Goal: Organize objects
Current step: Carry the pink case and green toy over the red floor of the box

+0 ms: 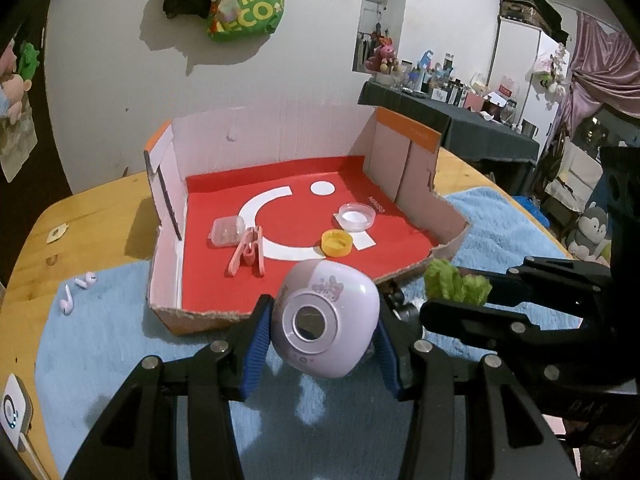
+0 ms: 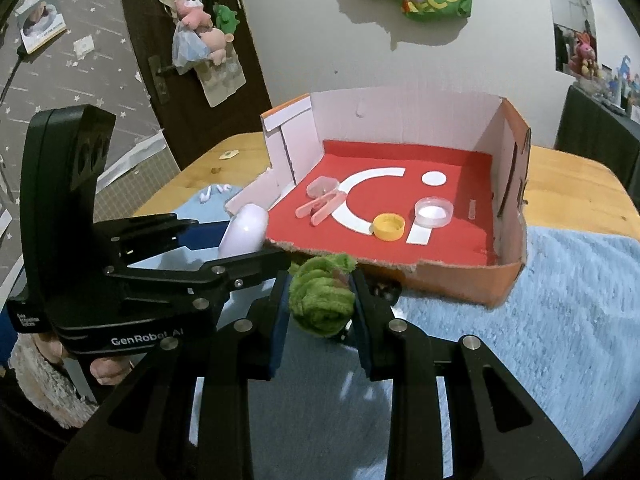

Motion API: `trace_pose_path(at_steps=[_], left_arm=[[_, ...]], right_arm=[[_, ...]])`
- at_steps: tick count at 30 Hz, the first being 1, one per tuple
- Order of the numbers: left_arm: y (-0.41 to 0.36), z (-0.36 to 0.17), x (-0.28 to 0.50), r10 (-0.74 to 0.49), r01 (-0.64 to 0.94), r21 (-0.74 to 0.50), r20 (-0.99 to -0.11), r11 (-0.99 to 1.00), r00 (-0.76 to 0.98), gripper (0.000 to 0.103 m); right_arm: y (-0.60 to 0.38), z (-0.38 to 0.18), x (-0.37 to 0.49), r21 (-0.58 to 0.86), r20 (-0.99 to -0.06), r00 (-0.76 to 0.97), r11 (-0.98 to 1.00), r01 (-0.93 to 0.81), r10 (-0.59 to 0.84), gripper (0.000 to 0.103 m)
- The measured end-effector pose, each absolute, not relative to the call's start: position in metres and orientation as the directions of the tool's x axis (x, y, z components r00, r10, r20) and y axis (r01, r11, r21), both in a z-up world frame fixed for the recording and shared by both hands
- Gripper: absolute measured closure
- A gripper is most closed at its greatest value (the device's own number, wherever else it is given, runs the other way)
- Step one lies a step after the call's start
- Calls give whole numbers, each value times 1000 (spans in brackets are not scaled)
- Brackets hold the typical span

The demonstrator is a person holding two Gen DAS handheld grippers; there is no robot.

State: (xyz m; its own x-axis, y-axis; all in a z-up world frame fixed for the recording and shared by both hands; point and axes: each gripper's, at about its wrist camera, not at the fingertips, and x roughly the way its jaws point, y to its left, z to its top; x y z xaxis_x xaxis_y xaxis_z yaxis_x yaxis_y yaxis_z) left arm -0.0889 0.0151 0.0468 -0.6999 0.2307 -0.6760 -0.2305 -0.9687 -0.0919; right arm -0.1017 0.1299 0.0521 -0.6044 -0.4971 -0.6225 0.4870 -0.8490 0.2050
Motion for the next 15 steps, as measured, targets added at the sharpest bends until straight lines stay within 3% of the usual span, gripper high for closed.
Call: trace_pose_path(at_steps=[15], left_arm=[[20,54,-112,252,-248,-105,-677,-963,-691,54]], right_arm=[[132,63,-123,212,-620,-604,-848,486,-501,76]])
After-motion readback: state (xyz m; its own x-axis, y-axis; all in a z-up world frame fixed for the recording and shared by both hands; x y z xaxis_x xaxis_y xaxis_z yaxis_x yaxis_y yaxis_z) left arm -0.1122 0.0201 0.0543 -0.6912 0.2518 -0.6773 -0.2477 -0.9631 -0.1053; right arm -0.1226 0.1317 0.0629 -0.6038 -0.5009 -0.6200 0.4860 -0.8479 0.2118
